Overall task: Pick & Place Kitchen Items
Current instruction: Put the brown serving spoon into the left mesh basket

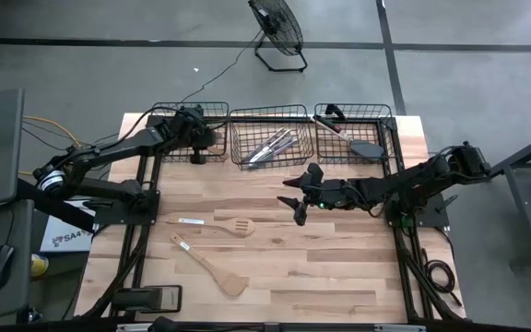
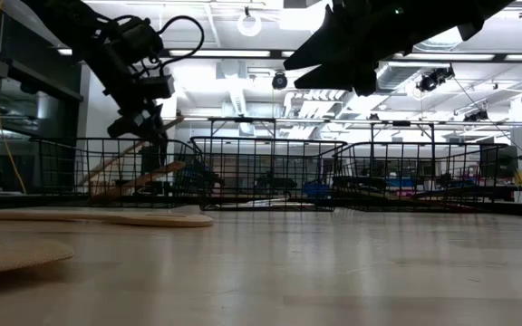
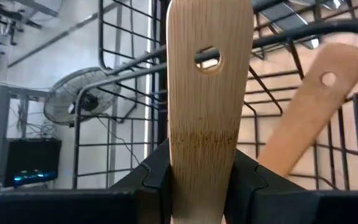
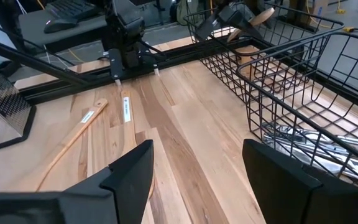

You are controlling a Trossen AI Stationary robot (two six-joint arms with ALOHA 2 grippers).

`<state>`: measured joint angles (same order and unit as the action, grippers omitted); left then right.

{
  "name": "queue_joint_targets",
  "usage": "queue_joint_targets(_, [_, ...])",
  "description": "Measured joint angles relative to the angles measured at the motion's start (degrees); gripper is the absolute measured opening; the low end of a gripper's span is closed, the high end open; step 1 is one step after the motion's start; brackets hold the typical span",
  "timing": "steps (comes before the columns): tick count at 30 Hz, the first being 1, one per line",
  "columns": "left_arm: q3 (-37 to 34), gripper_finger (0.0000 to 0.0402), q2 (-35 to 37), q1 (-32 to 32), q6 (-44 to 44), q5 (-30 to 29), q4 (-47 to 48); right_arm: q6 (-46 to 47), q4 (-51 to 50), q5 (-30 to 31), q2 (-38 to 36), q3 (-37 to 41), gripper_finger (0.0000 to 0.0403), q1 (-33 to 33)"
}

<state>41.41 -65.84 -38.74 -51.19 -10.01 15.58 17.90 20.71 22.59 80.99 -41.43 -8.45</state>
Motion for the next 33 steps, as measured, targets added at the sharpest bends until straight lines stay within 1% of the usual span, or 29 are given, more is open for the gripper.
queue_joint_targets(2, [0.0,0.0092,0.0,0.0,0.45,-0.93,0.48,0.05,0.0,0.0,0.0,0.0,0.0239,0.0])
queue_joint_targets(5, [0.01,0.0119,0.0,0.0,1.32,-2.8,1.11,0.08,0.0,-0.01,0.0,0.0,0.0239,0.0])
queue_joint_targets(7, [0.02,0.0133,-0.01,0.01,1.35,-3.08,1.08,0.11,0.0,-0.02,0.0,0.0,0.0239,0.0])
queue_joint_targets(10, [0.02,0.0143,-0.02,0.13,1.32,-3.16,1.11,0.32,0.0,-0.02,0.0,0.0,0.0239,0.0])
queue_joint_targets(17, [0.02,0.0148,0.01,0.13,1.52,-3.21,0.81,0.33,0.0,-0.02,0.0,0.0,0.0239,0.0])
queue_joint_targets(22, [0.11,0.0149,1.15,0.49,4.21,-3.21,0.52,0.34,0.0,-0.02,0.0,0.0,0.0239,0.0])
queue_joint_targets(27, [2.08,0.0149,3.02,2.27,7.02,-3.26,0.34,0.34,-0.02,-0.02,0.0,0.0,0.0239,0.0])
queue_joint_targets(31, [2.29,0.0148,3.17,2.75,13.1,-4.5,-5.17,0.34,-0.04,-0.02,0.0,0.0,0.0239,0.0])
queue_joint_targets(33, [2.32,0.0137,3.07,2.75,14.61,-5.36,-7.57,0.34,-0.04,-0.01,0.0,0.0,0.0239,0.0])
